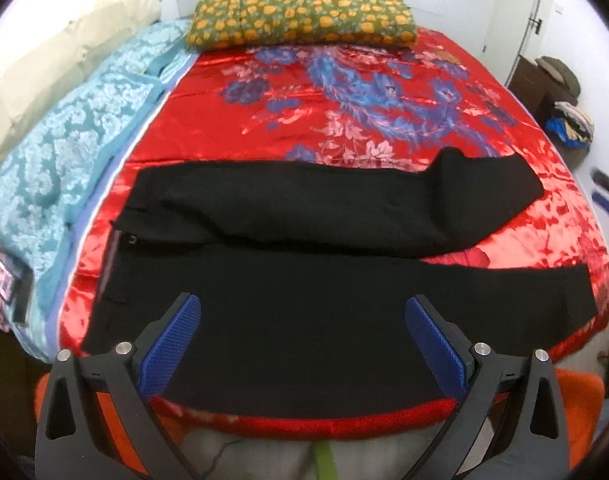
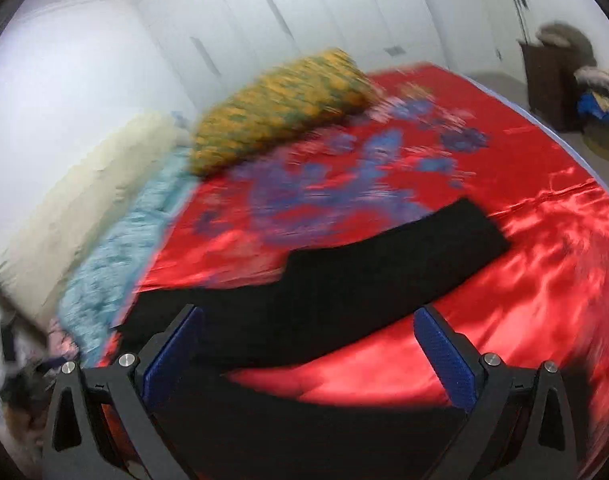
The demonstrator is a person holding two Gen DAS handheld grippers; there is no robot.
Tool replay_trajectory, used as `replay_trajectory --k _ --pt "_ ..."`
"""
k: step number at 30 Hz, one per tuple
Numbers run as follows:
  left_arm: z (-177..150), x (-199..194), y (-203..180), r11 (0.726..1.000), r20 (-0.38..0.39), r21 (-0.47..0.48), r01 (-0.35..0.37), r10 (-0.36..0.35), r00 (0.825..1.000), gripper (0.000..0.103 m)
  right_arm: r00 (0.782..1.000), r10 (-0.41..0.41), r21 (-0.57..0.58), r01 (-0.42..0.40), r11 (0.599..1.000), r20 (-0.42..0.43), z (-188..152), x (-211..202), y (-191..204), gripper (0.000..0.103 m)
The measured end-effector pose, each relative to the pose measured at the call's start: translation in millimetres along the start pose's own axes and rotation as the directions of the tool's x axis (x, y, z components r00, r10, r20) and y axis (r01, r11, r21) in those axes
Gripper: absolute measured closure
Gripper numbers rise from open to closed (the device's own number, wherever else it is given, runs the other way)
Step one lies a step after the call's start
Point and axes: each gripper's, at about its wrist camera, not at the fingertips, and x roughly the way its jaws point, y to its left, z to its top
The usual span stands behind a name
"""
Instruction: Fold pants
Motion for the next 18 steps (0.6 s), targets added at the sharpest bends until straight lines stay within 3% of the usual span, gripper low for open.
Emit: replay_trajectory --k 3,6,7,10,14,15,16,17,18 --pt "3.0 29.8 1.3 0.999 -0.053 -0.029 -0.015 0.014 0.999 0.001 0.988 -0.119 -0.002 0.120 0.993 -0.097 60.6 61.8 -70.3 0.001" --pt "3.8 52.6 1.3 0.998 -0.106 -0.045 -0.034 0.029 0.994 0.001 0.956 -0.188 0.003 0.194 0.981 -0.225 110.1 127.6 -124.7 0.015" --pt "3.7 60.9 0.8 0.998 -0.125 -0.050 -0.049 0.043 0.991 0.001 0.947 -0.192 -0.012 0.196 0.981 -0.259 119.8 144.0 -134.0 0.023" --pt "1.8 72.5 -1.7 0.996 -0.150 -0.044 -0.072 0.065 0.987 0.001 0.903 -0.238 -0.110 0.213 0.971 -0.357 135.2 195.0 -148.1 0.032" --pt "-1.1 86.2 -10.6 0.995 -0.181 -0.009 -0.101 0.098 0.979 0.001 0.883 -0.225 -0.154 0.176 0.972 -0.412 138.5 238.3 -158.4 0.040" --pt "-2.0 90.0 -12.9 0.994 -0.191 0.000 -0.106 0.104 0.976 0.001 0.878 -0.202 -0.140 0.155 0.978 -0.434 137.1 246.4 -162.7 0.049" --pt "-2.8 94.6 -15.4 0.994 -0.205 0.008 -0.109 0.108 0.973 0.001 0.863 -0.190 -0.142 0.139 0.980 -0.469 134.6 257.9 -167.0 0.072" --pt "-3.5 98.1 -17.3 0.994 -0.219 0.011 -0.107 0.107 0.970 0.001 0.850 -0.216 -0.178 0.146 0.973 -0.480 132.9 262.1 -165.6 0.085" --pt "-3.7 99.4 -18.9 0.994 -0.228 0.010 -0.105 0.104 0.968 0.001 0.843 -0.242 -0.217 0.153 0.964 -0.480 132.1 262.9 -160.7 0.090"
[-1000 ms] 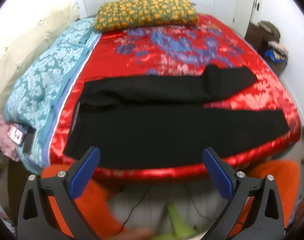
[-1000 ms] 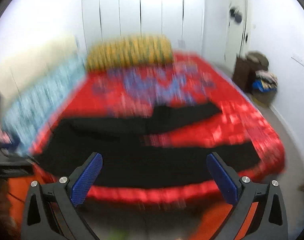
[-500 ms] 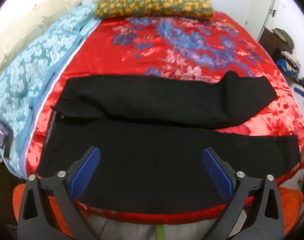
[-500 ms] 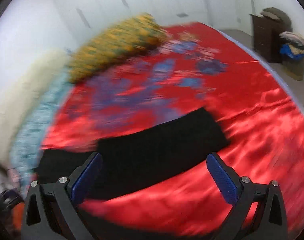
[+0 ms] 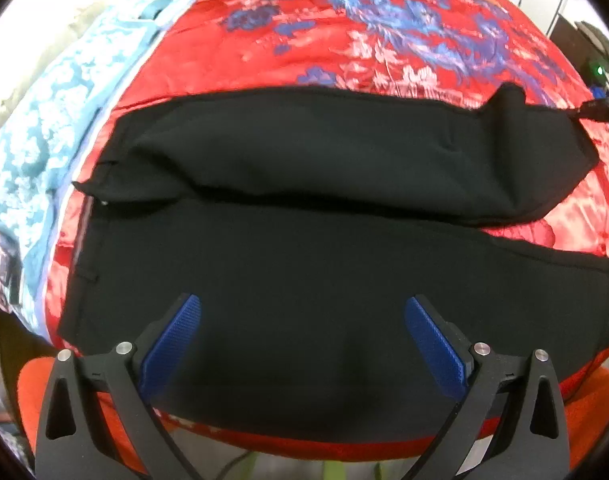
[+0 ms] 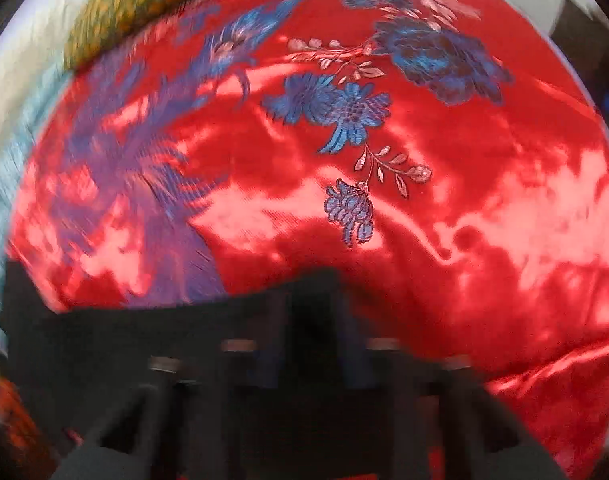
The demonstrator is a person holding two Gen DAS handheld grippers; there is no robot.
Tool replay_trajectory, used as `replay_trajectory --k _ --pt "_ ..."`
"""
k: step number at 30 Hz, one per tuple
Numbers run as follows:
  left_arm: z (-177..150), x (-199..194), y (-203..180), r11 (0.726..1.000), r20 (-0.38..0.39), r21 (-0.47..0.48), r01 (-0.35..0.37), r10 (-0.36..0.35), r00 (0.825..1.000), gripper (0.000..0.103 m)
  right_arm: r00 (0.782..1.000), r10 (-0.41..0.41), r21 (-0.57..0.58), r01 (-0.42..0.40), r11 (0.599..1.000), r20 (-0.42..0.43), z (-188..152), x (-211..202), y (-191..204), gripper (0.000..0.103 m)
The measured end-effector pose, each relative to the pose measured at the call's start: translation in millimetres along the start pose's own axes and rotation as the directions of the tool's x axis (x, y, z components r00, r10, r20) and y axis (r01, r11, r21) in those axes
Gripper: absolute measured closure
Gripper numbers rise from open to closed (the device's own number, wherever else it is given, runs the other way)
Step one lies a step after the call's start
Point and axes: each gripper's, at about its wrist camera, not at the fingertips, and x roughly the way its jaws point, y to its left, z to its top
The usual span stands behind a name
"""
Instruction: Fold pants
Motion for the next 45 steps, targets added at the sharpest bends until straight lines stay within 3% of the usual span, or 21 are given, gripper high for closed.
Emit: replay_trajectory --k 2,4,8,10,14,15,18,21,24,26,28,29,30,31,34,36,38,39,42,44,45 --pt "1.1 1.0 -1.6 1.000 -0.003 -0.002 0.004 -0.004 1.000 0.001 0.999 -0.016 -0.018 0.016 1.000 0.036 1.4 -15.3 4.5 0.092" --pt "3.7 -2.3 -3.3 1.000 0.016 -0.006 0.002 -0.002 1.000 0.001 0.988 -0.046 -0.008 0.047 0.999 0.148 2.6 -49.4 0.8 0.093" --pt "7.9 -11.1 1.1 0.999 0.084 -0.047 -0.005 0.008 0.996 0.001 0.914 -0.144 0.111 0.110 0.988 0.380 -7.5 -108.9 -24.5 0.093" --pt "9.4 -7.7 4.8 0.997 0.077 -0.077 -0.024 0.030 0.997 0.001 0.909 -0.211 0.161 0.162 0.974 0.360 -11.8 -97.5 -29.9 0.093" --pt "9.1 7.2 19.0 0.992 0.030 -0.120 -0.036 0.040 0.999 0.001 0.930 -0.302 0.209 0.259 0.943 0.211 -27.2 -47.0 -29.9 0.092" --pt "11.7 9.7 25.6 0.991 0.039 -0.125 -0.049 0.054 0.998 0.001 0.928 -0.301 0.229 0.251 0.941 0.220 -29.4 -43.6 -30.7 0.084" --pt "29.9 11.2 44.1 0.988 0.104 -0.128 -0.088 0.101 0.989 0.001 0.935 -0.232 0.316 0.142 0.938 0.270 -39.3 -47.5 -35.3 0.019" --pt "74.7 23.6 66.7 0.984 0.204 -0.145 -0.103 0.131 0.970 0.001 0.915 -0.217 0.373 0.080 0.924 0.340 -50.6 -66.5 -37.3 0.017" --pt "128.1 75.4 83.2 0.977 0.217 -0.117 -0.179 0.201 0.955 0.001 0.924 -0.238 0.404 0.103 0.909 0.300 -67.1 -76.8 -44.8 0.017" --pt "148.5 119.8 89.9 0.938 0.189 -0.087 -0.335 0.346 0.919 0.002 0.931 -0.240 0.406 0.114 0.907 0.275 -81.5 -84.1 -48.1 0.017" --pt "159.2 162.0 101.3 0.863 0.166 -0.070 -0.501 0.505 0.847 0.003 0.945 -0.130 0.387 0.003 0.922 0.301 -92.2 -90.1 -47.8 0.017" --pt "159.8 168.3 106.4 0.847 0.204 -0.081 -0.525 0.530 0.823 0.002 0.947 -0.059 0.372 -0.066 0.926 0.316 -96.2 -92.0 -42.9 0.017" --pt "161.1 171.4 114.8 0.816 0.241 -0.118 -0.566 0.576 0.781 0.001 0.946 -0.005 0.360 -0.119 0.925 0.325 -96.4 -91.4 -37.8 0.017" --pt "164.4 173.8 122.3 0.800 0.220 -0.140 -0.584 0.600 0.769 0.000 0.940 0.068 0.338 -0.187 0.922 0.333 -98.4 -91.2 -28.7 0.017" --pt "172.4 177.1 140.7 0.788 0.167 -0.198 -0.583 0.613 0.772 0.000 0.933 0.178 0.266 -0.266 0.926 0.314 -92.8 -77.7 4.9 0.015" --pt "173.3 175.7 147.3 0.800 0.147 -0.218 -0.559 0.593 0.791 0.000 0.950 0.158 0.270 -0.232 0.935 0.268 -88.5 -57.8 18.7 0.014" --pt "169.5 171.5 147.9 0.811 0.139 -0.208 -0.547 0.578 0.804 0.000 0.993 0.026 0.324 -0.064 0.944 0.119 -85.4 -22.4 21.2 0.014" --pt "165.9 167.7 147.9 0.819 0.137 -0.193 -0.541 0.568 0.811 0.000 0.994 -0.094 0.344 0.071 0.936 0.051 -86.6 -9.1 18.9 0.015" --pt "139.6 149.0 148.1 0.847 0.153 -0.149 -0.511 0.530 0.834 0.001 0.965 -0.234 0.345 0.179 0.921 0.122 -90.1 -17.6 23.0 0.015" --pt "123.0 134.6 147.7 0.873 0.162 -0.149 -0.464 0.484 0.860 0.001 0.940 -0.291 0.349 0.217 0.912 0.176 -96.8 -34.5 33.1 0.015" --pt "106.0 123.4 150.3 0.900 0.172 -0.161 -0.404 0.429 0.887 0.001 0.936 -0.281 0.344 0.197 0.918 0.214 -101.6 -44.5 40.4 0.015"
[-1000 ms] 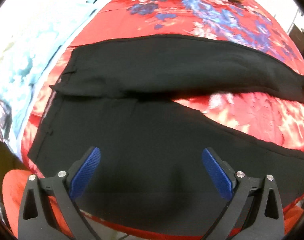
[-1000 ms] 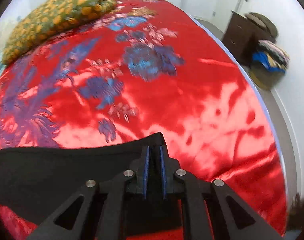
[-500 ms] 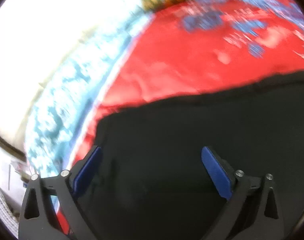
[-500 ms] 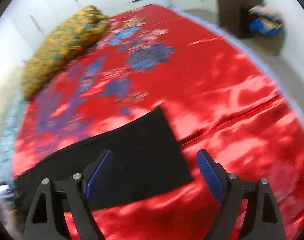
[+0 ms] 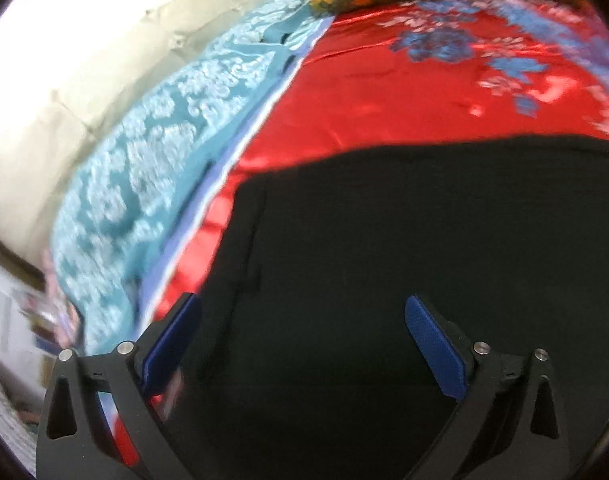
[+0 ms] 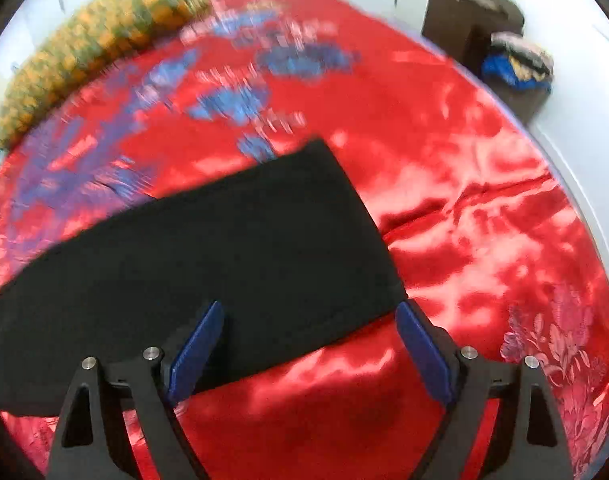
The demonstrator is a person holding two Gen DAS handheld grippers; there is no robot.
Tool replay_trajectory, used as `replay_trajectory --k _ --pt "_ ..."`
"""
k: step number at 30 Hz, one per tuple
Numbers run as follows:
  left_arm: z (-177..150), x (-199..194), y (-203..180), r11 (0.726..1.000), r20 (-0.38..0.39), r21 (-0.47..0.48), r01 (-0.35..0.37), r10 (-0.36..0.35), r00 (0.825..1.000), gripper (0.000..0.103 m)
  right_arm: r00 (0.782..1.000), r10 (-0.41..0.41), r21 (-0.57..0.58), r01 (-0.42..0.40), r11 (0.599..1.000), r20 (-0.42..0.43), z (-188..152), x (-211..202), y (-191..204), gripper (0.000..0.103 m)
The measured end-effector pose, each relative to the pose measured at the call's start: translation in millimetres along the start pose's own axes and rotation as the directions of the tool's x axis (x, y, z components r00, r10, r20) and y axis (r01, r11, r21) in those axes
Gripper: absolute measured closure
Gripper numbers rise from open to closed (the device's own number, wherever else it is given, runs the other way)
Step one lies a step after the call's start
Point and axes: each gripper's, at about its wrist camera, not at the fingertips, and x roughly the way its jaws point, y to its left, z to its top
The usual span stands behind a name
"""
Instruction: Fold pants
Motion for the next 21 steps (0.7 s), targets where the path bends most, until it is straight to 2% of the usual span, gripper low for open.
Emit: replay_trajectory --k 2,4,5,7,9,10,11,13,14,15,17,19,21 --pt "-16.7 -24.0 8.7 0.995 0.016 -0.033 0.095 -0.095 0.995 0.001 0.997 0.059 -0.016 -0.058 0.998 0.059 -13.3 -32.9 11.2 0.012" --pt "-38.8 -47.2 11.8 0.984 -0.031 -0.037 0.173 -0.174 0.984 0.001 0.989 0.111 -0.040 -0.108 0.993 0.102 -33.4 -62.9 26.4 0.000" --pt "-44.1 -55.6 12.0 0.978 -0.044 -0.040 0.202 -0.204 0.978 0.001 0.985 0.131 -0.050 -0.126 0.991 0.115 -45.4 -77.4 33.4 0.000" --pt "-67.8 -82.6 9.6 0.947 -0.036 -0.056 0.317 -0.319 0.947 0.001 0.975 0.184 -0.084 -0.174 0.981 0.123 -83.9 -111.1 58.3 0.000" --pt "-86.4 -99.3 -4.0 0.929 -0.033 -0.017 0.371 -0.371 0.928 0.001 0.968 0.219 -0.118 -0.205 0.972 0.122 -122.6 -132.4 81.4 0.000" --pt "-98.5 -104.6 -14.8 0.920 -0.032 0.023 0.391 -0.390 0.920 0.001 0.965 0.239 -0.139 -0.223 0.965 0.111 -153.6 -144.9 98.2 0.000" --pt "-107.6 -104.8 -23.3 0.918 -0.028 0.052 0.392 -0.391 0.920 0.001 0.962 0.257 -0.156 -0.241 0.958 0.096 -178.1 -153.1 114.6 0.000" --pt "-128.1 -95.3 -40.3 0.927 -0.062 0.081 0.366 -0.362 0.930 0.001 0.957 0.282 -0.182 -0.266 0.947 0.063 -222.8 -161.9 144.8 0.000" --pt "-136.5 -90.4 -42.7 0.922 -0.060 0.054 0.384 -0.381 0.923 0.001 0.957 0.286 -0.194 -0.271 0.943 0.055 -243.1 -165.4 158.0 0.000" --pt "-140.5 -91.1 -39.3 0.915 -0.020 0.013 0.402 -0.402 0.915 0.000 0.956 0.290 -0.210 -0.274 0.939 0.049 -263.0 -168.0 174.3 0.000" --pt "-140.9 -86.1 -36.7 0.904 -0.027 -0.022 0.428 -0.428 0.903 0.000 0.962 0.257 -0.262 -0.226 0.938 0.088 -300.1 -172.8 206.1 0.000" --pt "-139.1 -83.2 -35.0 0.893 -0.040 -0.029 0.449 -0.450 0.892 0.000 0.969 0.210 -0.310 -0.161 0.937 0.133 -319.4 -166.8 223.5 0.000" --pt "-139.6 -81.4 -34.3 0.888 -0.029 -0.021 0.459 -0.459 0.888 0.000 0.979 0.163 -0.349 -0.110 0.931 0.126 -329.3 -156.6 240.4 0.000"
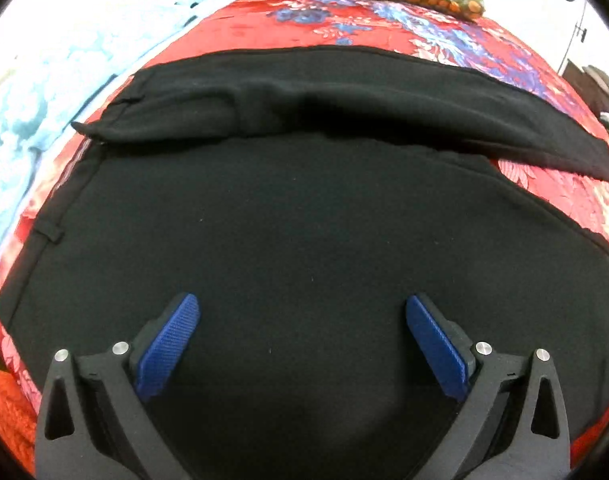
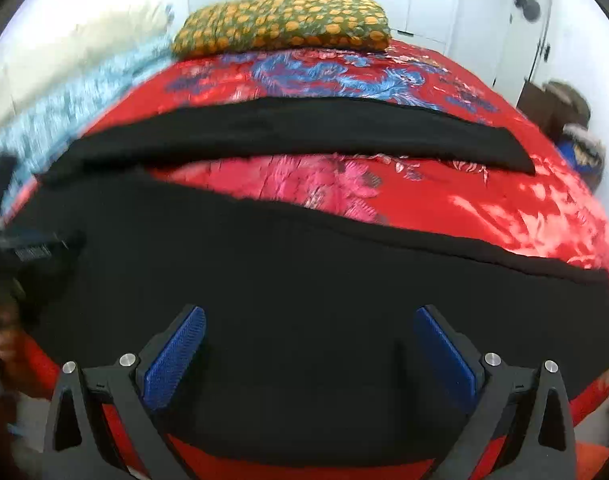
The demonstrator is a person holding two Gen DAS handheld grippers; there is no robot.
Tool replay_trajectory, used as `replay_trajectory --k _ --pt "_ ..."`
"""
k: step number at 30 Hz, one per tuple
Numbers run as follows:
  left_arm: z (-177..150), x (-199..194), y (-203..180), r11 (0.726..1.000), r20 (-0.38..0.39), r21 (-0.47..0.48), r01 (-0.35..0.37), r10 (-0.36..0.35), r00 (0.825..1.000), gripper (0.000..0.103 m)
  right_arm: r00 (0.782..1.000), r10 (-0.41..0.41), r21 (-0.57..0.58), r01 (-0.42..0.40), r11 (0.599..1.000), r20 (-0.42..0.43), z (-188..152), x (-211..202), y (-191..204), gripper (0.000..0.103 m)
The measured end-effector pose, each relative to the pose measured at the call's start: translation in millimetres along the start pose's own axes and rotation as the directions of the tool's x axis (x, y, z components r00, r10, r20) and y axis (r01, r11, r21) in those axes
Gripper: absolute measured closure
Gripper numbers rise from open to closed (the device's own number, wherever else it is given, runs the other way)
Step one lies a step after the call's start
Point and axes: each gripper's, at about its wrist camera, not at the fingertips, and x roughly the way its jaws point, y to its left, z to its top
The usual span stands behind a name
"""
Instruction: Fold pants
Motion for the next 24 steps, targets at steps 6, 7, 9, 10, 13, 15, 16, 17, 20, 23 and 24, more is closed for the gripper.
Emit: replay_trajectory --k 6,7,9,10,13,15,16,17,20,23,24 --pt "-2.2 1.4 2.5 1.000 0.051 0.027 0.016 -0.017 0.999 0.000 0.998 0.017 0.045 -0.014 0.999 -0.058 -13.9 24.8 -5.1 0.000" --pt "-0.4 2.4 2.7 0.999 0.044 0.028 0.019 -0.020 0.999 0.000 0.998 0.006 0.041 -0.003 0.999 -0.063 -14.1 23.9 -4.0 0.000" --pt "-0.3 0.9 6.8 0.999 0.031 0.031 0.022 -0.023 0.999 0.000 0.997 -0.002 0.049 0.006 0.999 -0.080 -13.4 25.0 -2.7 0.000" --pt "0.3 0.9 6.7 0.999 0.025 0.031 0.022 -0.022 0.999 0.000 0.996 -0.002 0.051 0.007 0.999 -0.085 -11.8 25.8 -3.9 0.000" --pt "-1.3 0.1 7.9 0.999 0.026 0.031 0.015 -0.016 1.000 0.000 0.995 -0.006 0.062 0.012 0.998 -0.097 -11.5 26.9 -3.2 0.000" --pt "-3.6 -1.6 7.7 0.999 0.038 0.040 0.016 -0.017 0.999 0.000 0.995 -0.014 0.065 0.020 0.998 -0.104 -10.2 27.5 -2.2 0.000" --pt "-5.0 -2.2 8.0 0.999 0.046 0.045 0.018 -0.020 0.999 0.000 0.994 -0.016 0.068 0.023 0.997 -0.106 -9.5 28.2 -2.0 0.000" --pt "-6.1 -2.8 8.2 0.999 0.053 0.049 0.019 -0.022 0.998 0.000 0.994 -0.019 0.069 0.027 0.997 -0.107 -9.0 29.0 -1.5 0.000" --pt "-7.8 -4.5 9.0 0.999 0.054 0.047 0.017 -0.020 0.998 0.000 0.994 -0.025 0.066 0.033 0.997 -0.110 -8.8 29.8 -0.9 0.000" --pt "-7.9 -4.4 8.5 0.999 0.055 0.045 0.014 -0.016 0.998 0.000 0.993 -0.022 0.061 0.029 0.998 -0.114 -7.9 30.5 -1.5 0.000" --pt "-8.7 -4.6 8.3 0.999 0.059 0.045 0.012 -0.015 0.998 0.000 0.993 -0.020 0.060 0.027 0.998 -0.116 -7.5 30.8 -1.7 0.000"
